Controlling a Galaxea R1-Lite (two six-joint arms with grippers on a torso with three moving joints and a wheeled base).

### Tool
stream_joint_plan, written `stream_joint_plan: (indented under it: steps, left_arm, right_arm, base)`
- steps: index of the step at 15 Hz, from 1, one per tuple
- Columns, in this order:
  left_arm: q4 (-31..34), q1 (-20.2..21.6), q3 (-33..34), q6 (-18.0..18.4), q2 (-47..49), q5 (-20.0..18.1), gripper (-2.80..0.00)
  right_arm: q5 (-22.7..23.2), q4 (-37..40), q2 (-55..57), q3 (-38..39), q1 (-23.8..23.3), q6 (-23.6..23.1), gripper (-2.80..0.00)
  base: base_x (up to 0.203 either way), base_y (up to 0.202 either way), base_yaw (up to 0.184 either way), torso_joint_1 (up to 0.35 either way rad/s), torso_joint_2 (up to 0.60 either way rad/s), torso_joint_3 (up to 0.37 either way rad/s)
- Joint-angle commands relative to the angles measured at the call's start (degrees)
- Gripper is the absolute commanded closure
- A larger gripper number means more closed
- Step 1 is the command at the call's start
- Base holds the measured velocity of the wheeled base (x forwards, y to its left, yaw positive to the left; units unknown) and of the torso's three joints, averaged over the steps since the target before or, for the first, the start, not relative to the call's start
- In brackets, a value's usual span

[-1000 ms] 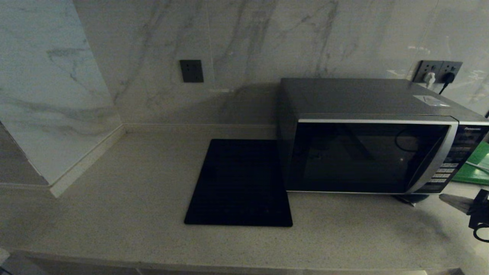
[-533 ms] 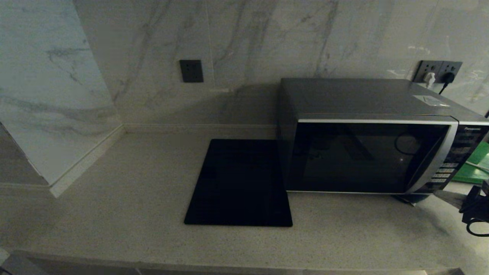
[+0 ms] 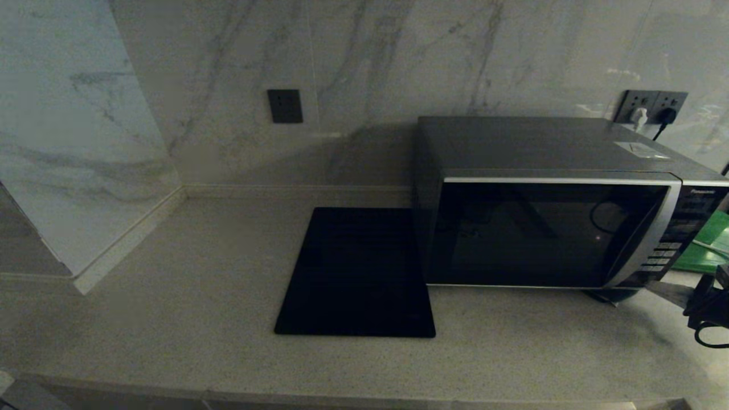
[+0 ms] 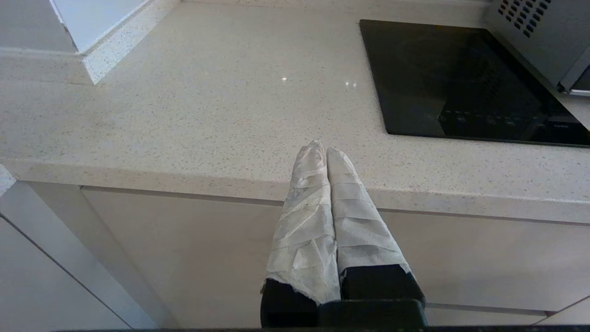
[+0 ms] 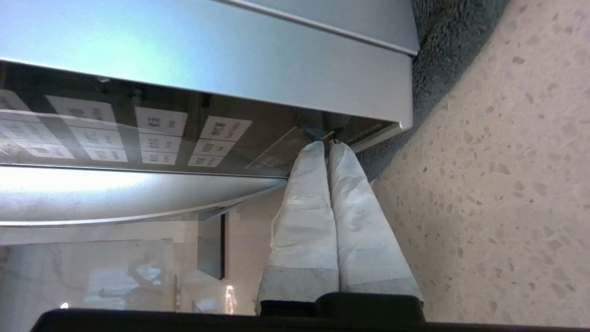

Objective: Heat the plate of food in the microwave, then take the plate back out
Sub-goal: Open the microwave oven

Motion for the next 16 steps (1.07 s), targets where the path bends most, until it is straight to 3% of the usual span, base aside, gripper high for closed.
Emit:
stream_joint_plan:
  steps: [1, 16]
  left_arm:
    - [0.0, 0.0, 0.0, 0.0, 0.1, 0.0, 0.0]
    - [0.0, 0.0, 0.0, 0.0, 0.1, 0.0, 0.0]
  right_arm:
    - [0.3, -0.5, -0.2, -0.5, 0.4, 0.2, 0.0]
    - [0.3, -0.6, -0.1, -0.8, 3.7, 0.2, 0.0]
  base:
    - [0.0, 0.0, 0.0, 0.0, 0.0, 0.0]
    - [0.0, 0.0, 0.0, 0.0, 0.0, 0.0]
